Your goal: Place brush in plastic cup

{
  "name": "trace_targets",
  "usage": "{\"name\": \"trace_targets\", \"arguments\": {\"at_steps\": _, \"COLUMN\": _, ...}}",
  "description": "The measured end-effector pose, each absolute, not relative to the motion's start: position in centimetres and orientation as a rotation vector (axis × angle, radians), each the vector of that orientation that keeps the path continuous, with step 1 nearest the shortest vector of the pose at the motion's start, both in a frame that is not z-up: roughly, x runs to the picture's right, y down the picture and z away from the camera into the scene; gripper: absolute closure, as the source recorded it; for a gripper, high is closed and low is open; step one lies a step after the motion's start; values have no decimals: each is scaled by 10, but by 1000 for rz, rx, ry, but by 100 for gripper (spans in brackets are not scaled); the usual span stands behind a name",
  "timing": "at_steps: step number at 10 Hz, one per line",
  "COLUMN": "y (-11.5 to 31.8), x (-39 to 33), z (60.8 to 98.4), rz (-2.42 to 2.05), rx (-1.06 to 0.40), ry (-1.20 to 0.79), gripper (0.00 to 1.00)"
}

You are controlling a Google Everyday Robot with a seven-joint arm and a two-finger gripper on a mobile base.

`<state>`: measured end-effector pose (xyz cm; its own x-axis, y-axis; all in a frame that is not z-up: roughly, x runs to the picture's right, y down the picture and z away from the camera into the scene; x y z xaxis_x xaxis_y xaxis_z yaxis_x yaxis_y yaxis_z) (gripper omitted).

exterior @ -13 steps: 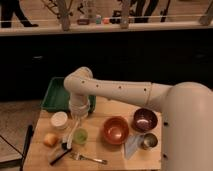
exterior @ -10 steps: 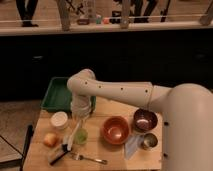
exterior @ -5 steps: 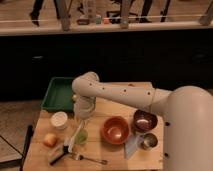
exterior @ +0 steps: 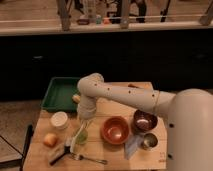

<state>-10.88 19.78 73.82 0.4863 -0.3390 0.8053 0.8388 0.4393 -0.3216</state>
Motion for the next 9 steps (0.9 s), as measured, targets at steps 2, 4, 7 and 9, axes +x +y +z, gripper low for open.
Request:
{"name": "trace_targets", "arguments": {"at_steps": 2, "y": 198, "x": -109, "z": 739, "rz": -806, "rx": -806, "ry": -734, "gripper": 36}}
{"name": "trace_targets", "arguments": {"at_steps": 4, "y": 198, "x": -111, "z": 740, "rz": -802, "rx": -807, "ry": -737, "gripper": 23}}
{"name": "trace_targets", "arguments": {"at_steps": 7, "y": 199, "x": -109, "z": 742, "rz": -799, "rx": -819, "ry": -738, "gripper": 20}}
{"name": "trace_targets", "arguments": {"at_steps": 9, "y": 199, "x": -111, "z": 743, "rz": -804, "rx": -823, "ry": -742, "gripper": 20}}
